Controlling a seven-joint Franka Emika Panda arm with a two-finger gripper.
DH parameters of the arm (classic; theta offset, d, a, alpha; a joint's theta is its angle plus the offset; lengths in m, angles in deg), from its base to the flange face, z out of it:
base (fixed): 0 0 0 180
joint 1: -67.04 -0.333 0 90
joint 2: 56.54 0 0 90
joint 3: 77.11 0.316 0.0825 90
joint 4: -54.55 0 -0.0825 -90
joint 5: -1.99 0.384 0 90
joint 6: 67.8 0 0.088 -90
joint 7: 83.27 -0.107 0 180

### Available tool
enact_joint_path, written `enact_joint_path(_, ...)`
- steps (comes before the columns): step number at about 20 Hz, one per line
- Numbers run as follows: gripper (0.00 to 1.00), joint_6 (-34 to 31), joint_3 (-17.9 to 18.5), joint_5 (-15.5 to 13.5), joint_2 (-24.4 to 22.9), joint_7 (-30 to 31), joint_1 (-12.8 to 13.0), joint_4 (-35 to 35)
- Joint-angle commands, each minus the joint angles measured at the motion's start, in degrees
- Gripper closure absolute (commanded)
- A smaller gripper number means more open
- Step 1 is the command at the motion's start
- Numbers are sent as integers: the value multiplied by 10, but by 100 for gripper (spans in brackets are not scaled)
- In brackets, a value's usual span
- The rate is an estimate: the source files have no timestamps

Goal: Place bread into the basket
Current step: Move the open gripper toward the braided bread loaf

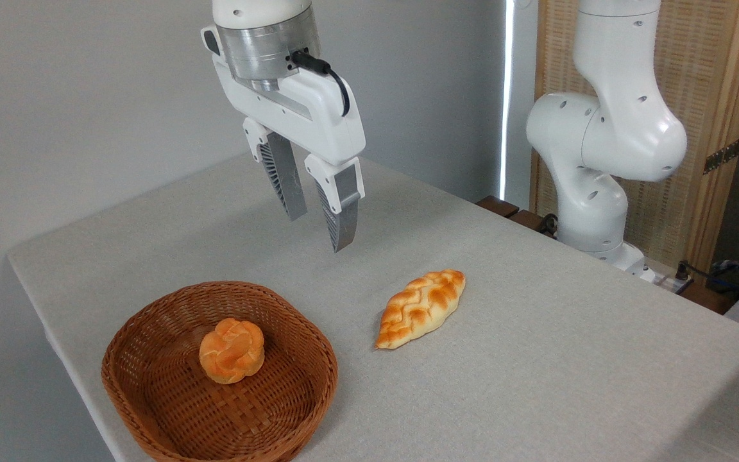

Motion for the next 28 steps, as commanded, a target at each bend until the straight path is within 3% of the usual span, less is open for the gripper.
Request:
enact_joint_path(1,0,-51,8,-11,-16,-2,1,4)
enact_joint_path(24,0,-60,1,-10,-11,-6,4,0)
enact_joint_path(28,0,-46,-4,-10,-19,-6,27,-35)
